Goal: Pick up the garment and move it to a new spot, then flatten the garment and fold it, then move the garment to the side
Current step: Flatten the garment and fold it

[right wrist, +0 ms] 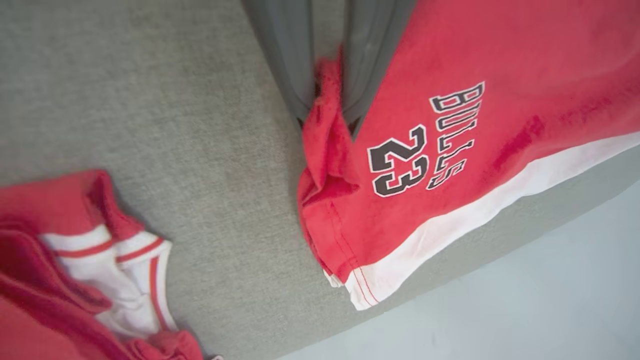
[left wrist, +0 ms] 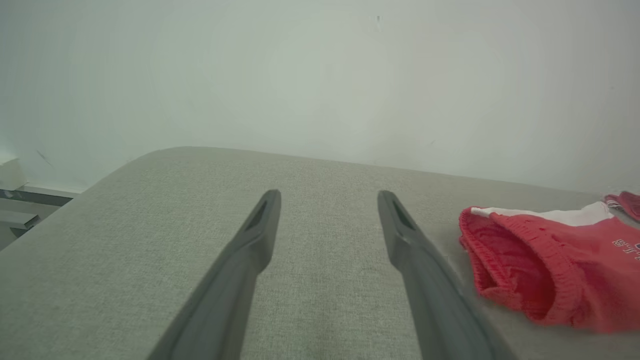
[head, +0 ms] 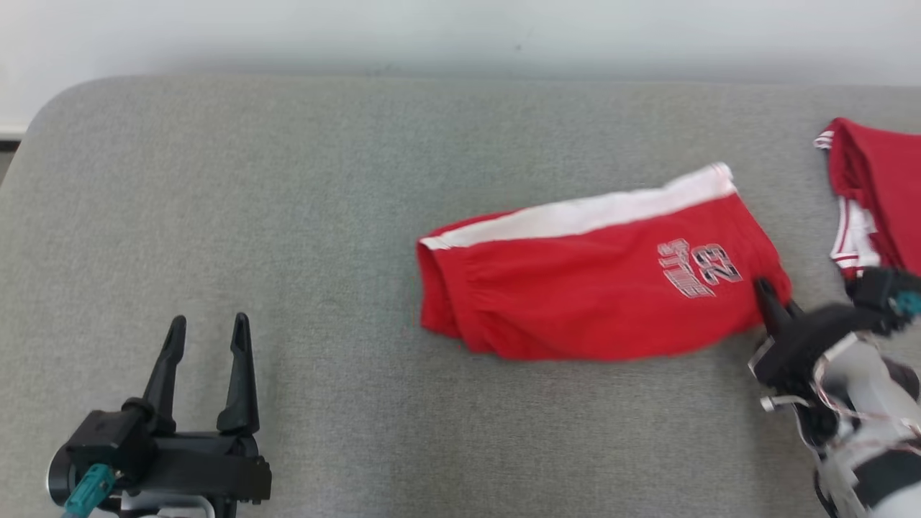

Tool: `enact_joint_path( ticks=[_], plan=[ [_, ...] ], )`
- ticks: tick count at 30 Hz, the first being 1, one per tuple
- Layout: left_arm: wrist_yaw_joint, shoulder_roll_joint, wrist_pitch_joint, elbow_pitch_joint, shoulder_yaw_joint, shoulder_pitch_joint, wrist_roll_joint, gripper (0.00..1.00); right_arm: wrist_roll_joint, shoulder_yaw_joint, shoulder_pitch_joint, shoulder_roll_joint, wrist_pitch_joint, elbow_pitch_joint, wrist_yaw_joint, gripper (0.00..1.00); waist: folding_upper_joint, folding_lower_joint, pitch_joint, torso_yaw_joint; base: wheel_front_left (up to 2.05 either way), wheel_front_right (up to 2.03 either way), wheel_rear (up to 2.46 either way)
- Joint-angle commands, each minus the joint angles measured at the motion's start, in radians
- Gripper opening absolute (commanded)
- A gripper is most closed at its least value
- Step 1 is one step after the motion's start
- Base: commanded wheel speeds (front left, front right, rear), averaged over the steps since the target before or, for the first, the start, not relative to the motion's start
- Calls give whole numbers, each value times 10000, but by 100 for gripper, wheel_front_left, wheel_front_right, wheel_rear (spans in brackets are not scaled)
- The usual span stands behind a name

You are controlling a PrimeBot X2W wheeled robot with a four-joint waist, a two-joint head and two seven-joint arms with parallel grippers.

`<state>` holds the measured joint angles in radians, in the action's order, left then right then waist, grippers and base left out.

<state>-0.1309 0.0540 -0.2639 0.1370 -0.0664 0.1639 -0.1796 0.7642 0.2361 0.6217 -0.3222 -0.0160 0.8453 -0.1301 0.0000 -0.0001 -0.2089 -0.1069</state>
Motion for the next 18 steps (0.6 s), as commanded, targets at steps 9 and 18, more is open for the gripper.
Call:
enact_joint_path(
  ticks=[9, 18],
  plan=[
    [17, 48, 2, -37, 197, -329, 83, 100, 745, -518, -1430, -652, 398, -228, -6, 0, 0, 1, 416, 217, 0, 0, 0],
    [16, 90, 2, 103, 255, -492, 70, 100, 693, -550, -1270, -337, 684, -495, -6, 0, 0, 1, 621, 272, 0, 0, 0]
  ],
)
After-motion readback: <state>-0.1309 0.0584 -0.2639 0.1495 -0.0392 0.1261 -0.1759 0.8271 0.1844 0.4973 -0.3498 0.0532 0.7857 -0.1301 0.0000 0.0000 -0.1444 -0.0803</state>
